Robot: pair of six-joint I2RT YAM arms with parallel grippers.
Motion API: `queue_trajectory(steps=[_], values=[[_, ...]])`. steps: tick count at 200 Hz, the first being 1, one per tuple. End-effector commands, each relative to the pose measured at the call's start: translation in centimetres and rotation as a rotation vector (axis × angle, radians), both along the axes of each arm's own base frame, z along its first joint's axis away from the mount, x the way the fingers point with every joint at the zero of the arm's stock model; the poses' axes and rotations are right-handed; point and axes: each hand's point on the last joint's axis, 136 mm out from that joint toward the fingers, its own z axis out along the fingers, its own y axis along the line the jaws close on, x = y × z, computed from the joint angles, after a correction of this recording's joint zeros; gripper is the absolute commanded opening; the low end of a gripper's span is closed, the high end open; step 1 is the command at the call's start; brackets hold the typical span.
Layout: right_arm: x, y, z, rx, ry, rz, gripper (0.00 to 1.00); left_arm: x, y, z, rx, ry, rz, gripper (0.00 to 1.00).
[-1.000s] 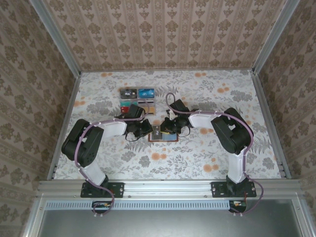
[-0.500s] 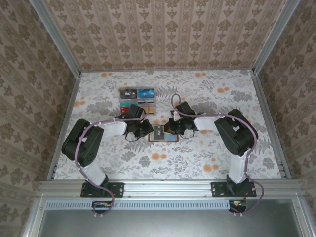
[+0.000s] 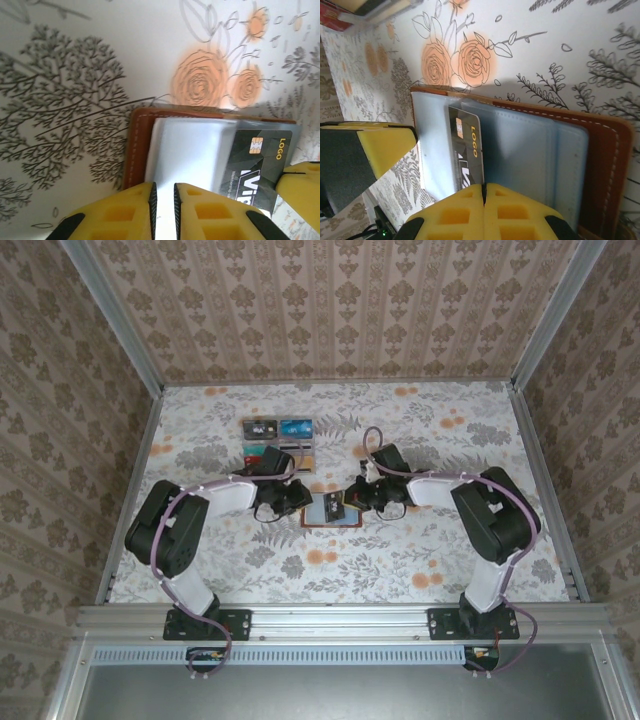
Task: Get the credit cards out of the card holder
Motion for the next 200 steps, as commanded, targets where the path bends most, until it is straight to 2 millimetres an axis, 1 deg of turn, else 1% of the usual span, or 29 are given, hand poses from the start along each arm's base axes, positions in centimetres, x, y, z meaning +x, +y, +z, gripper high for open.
queue_trajectory(steps=[1, 31, 50, 70, 73, 79, 98, 117, 128, 142, 168, 185, 200], values=[[-0.1, -0.9, 1.5, 0.004, -0.052, -0.005, 0.0, 0.7, -0.9, 2.7, -0.061, -0.046, -0.048, 0.22], [-0.8, -1.5, 2.3, 0.071, -0.031, 0.023, 0.0, 1.0, -2.8, 4.8, -0.228, -0.09, -0.077, 0.3], [-1.1, -1.9, 3.3, 0.122, -0.033, 0.04, 0.0, 0.7, -3.6, 5.5, -0.292, -0.095, -0.093, 0.38], [-0.9, -2.1, 4.8, 0.18, -0.059, 0.033, 0.0, 0.6, -4.5, 5.9, -0.381, -0.098, -0.078, 0.46], [-0.8, -2.1, 5.0, 0.189, -0.061, 0.032, 0.0, 0.2, -4.8, 5.9, -0.405, -0.082, -0.09, 0.48], [-0.7, -2.1, 5.5, 0.208, -0.068, 0.026, 0.0, 0.2, -5.3, 6.3, -0.438, -0.086, -0.097, 0.5], [-0.4, -1.8, 6.7, 0.257, -0.084, 0.02, 0.0, -0.4, -6.5, 6.4, -0.494, -0.078, -0.127, 0.61], [0.0, -1.7, 7.9, 0.299, -0.095, 0.013, 0.0, -0.4, -7.4, 7.2, -0.535, -0.081, -0.159, 0.66], [0.2, -1.6, 8.7, 0.324, -0.105, 0.011, 0.0, -0.3, -7.6, 8.0, -0.556, -0.098, -0.172, 0.69], [0.4, -1.7, 9.4, 0.345, -0.115, 0.004, 0.0, -0.3, -8.0, 9.0, -0.58, -0.115, -0.195, 0.69], [0.6, -1.6, 10.7, 0.378, -0.13, 0.001, 0.0, -0.6, -8.7, 9.8, -0.598, -0.109, -0.228, 0.7], [0.7, -1.6, 10.9, 0.384, -0.131, -0.004, 0.0, -0.5, -8.7, 10.1, -0.605, -0.116, -0.228, 0.66], [0.7, -1.7, 10.9, 0.384, -0.129, -0.009, 0.0, -0.4, -8.7, 10.8, -0.623, -0.134, -0.232, 0.58]])
